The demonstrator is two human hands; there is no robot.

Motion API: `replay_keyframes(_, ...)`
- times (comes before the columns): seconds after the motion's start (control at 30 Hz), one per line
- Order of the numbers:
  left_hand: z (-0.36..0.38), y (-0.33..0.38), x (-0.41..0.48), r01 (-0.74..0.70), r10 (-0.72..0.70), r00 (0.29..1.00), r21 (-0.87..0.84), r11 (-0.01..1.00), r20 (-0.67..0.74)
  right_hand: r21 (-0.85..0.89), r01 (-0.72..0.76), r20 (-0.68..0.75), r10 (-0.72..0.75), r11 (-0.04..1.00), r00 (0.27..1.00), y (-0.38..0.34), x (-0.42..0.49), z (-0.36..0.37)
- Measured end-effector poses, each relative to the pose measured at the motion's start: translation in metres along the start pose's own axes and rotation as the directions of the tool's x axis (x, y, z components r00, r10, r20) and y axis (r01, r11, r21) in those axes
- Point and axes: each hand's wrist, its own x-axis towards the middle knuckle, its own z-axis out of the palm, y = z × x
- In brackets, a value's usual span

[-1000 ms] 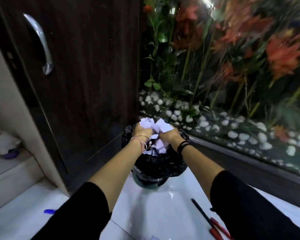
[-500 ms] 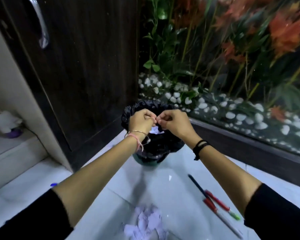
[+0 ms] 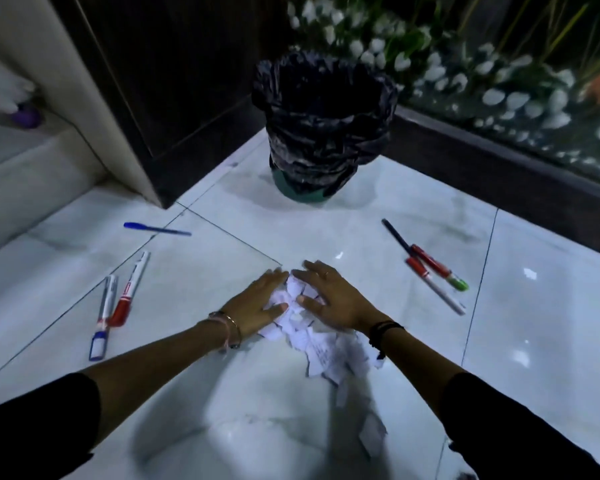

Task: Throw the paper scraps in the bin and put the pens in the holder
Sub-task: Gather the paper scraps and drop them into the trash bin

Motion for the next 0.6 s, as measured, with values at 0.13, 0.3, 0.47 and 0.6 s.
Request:
replay_keyframes(0.13, 0.014, 0.008, -0.027, -0.110, 0.113, 0.991, -0.036, 0.993, 0.070, 0.020, 0.065, 0.052, -0.066, 0.998, 0.996, -0.003, -0.032, 0.003)
replay_keyframes(0.3, 0.020, 0.015, -0.050, -0.123, 0.180, 0.972, 0.321, 0.939, -0.153, -0.261, 0.246, 0.094, -0.229, 0.934, 0.969, 0.017, -0.090, -0.029)
replay_keyframes(0.47, 0.036, 0.021, -0.054, -0.008, 0.039, 0.997, 0.417, 0.909, -0.066, -0.450, 0.105, 0.174, -0.028, 0.887, 0.984, 0.028, -0.149, -0.019)
replay_keyframes(0.6, 0.043, 0.031, -0.048, 0.006, 0.000, 1.000, 0.429, 0.903, -0.014, -0.382, -0.022, 0.109, 0.069, 0.924, 0.992, 0.014, -0.152, 0.010)
